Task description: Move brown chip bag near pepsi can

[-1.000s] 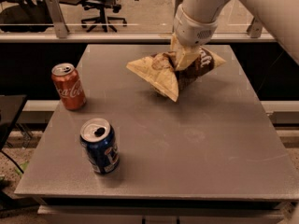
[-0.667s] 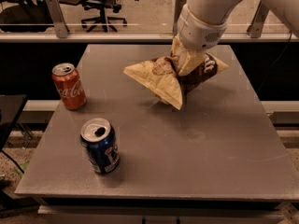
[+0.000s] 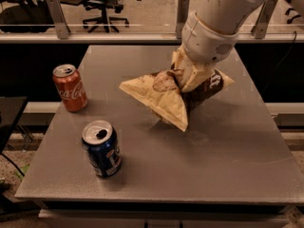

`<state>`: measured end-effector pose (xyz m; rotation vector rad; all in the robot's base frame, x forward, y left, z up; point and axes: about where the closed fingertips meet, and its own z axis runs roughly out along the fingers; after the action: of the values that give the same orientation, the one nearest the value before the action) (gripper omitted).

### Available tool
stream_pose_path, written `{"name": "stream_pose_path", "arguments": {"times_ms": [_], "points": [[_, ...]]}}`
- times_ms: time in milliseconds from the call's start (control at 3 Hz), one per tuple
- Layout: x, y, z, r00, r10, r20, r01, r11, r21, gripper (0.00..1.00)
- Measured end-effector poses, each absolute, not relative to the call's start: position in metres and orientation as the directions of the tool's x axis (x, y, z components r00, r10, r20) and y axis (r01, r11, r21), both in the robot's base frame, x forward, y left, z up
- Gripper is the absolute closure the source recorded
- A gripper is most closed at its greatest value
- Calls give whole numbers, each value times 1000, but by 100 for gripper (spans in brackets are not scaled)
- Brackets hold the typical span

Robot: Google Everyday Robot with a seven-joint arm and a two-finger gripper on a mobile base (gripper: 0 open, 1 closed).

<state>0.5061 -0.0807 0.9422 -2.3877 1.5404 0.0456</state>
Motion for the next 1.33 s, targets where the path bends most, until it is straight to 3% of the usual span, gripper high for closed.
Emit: {"name": "stream_pose_path", "arguments": {"times_ms": [333, 667, 1000, 1333], "points": [[489, -76, 938, 416, -883, -216, -904, -375, -206, 85], [473, -69, 935, 415, -875, -250, -908, -378, -182, 61], [463, -62, 929, 416, -867, -276, -909, -383, -166, 30], [464, -61, 930, 417, -867, -274, -908, -382, -175, 7]]}}
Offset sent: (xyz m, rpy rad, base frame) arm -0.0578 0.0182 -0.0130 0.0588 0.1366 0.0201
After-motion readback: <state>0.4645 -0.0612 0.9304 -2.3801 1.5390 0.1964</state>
